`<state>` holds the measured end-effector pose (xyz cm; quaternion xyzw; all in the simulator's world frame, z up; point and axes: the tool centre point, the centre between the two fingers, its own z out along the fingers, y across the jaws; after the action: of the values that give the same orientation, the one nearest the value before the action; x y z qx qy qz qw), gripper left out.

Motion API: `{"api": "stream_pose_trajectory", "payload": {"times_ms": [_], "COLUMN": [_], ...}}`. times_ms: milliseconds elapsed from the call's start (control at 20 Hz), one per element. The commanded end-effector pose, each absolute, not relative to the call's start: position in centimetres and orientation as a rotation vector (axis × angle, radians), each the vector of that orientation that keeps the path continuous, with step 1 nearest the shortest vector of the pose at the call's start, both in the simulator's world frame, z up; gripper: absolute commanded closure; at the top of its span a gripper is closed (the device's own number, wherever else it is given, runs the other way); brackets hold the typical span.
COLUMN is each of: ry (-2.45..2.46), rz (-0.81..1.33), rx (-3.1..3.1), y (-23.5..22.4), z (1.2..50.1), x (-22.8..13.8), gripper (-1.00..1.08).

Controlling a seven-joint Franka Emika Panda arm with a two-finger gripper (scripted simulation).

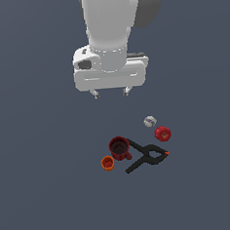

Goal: Pick up a designated object from a clutter of objects.

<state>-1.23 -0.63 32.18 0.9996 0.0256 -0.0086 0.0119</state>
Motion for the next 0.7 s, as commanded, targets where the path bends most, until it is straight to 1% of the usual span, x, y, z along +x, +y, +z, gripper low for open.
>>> {"api": "stream_pose_trajectory", "payload": {"times_ms": [0, 650], "ry": [0.074, -0.089], "rz": [-0.027, -0.021], "rx": [3.117, 3.110], "y": [-0.6, 1.5], "z": [32.1, 29.4], "x": [-1.2, -1.0], "gripper": [-0.92, -0.92]}}
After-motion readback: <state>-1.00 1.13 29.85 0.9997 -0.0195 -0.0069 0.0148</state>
